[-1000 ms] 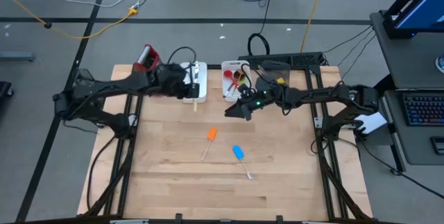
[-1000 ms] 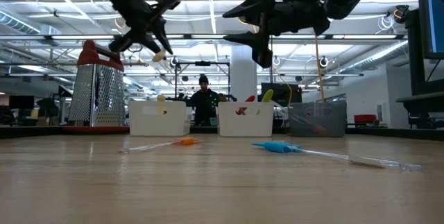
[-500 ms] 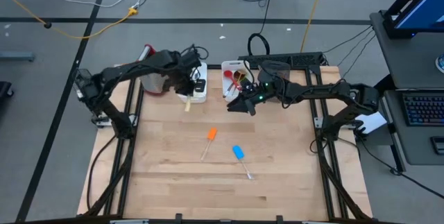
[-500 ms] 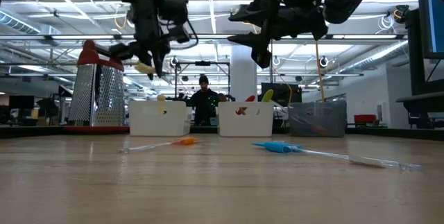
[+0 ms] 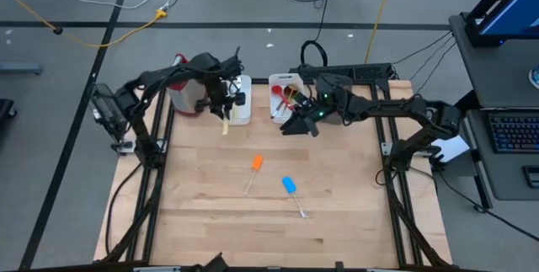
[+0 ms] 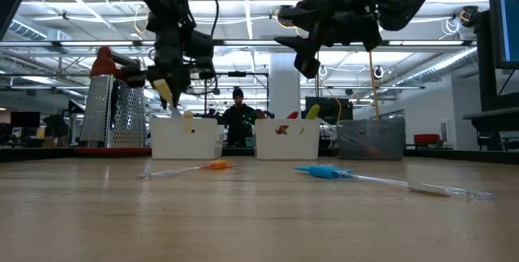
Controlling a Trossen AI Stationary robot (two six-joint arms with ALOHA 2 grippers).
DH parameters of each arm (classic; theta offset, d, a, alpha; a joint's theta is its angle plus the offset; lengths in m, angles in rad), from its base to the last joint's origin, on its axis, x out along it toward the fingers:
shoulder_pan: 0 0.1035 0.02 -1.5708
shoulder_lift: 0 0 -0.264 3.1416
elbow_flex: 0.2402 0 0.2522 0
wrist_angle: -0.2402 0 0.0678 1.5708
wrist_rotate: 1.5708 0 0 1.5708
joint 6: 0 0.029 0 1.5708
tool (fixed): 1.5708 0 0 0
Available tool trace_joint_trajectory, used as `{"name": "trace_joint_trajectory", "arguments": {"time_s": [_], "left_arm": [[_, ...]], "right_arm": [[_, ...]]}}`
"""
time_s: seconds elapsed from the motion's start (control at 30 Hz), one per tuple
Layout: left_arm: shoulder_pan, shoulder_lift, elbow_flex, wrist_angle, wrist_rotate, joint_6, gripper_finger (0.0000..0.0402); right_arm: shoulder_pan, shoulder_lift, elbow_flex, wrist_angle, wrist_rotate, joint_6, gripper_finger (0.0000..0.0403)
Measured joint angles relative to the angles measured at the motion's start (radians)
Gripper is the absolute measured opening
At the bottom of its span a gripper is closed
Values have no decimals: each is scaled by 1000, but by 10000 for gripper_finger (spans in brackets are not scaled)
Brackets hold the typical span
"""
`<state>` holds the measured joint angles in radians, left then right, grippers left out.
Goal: Pick & Place Kitchen Items
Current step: Put the yellow knife into the left white bin
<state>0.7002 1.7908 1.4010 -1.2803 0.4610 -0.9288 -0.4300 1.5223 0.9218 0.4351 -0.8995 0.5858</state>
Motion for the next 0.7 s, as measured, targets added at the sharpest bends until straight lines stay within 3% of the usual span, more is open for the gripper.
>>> {"name": "trace_joint_trajectory", "arguments": {"time_s": [0.23,0.5,0.7], "left_arm": [[25,60,20,-4,58,-44,42],[54,152,187,-15,62,-47,42],[90,194,210,-159,45,-2,42]], "right_arm": [[-23,0,0,0,-78,1,172],[-29,0,0,0,-127,-4,175],[-30,0,0,1,-152,-4,172]]}}
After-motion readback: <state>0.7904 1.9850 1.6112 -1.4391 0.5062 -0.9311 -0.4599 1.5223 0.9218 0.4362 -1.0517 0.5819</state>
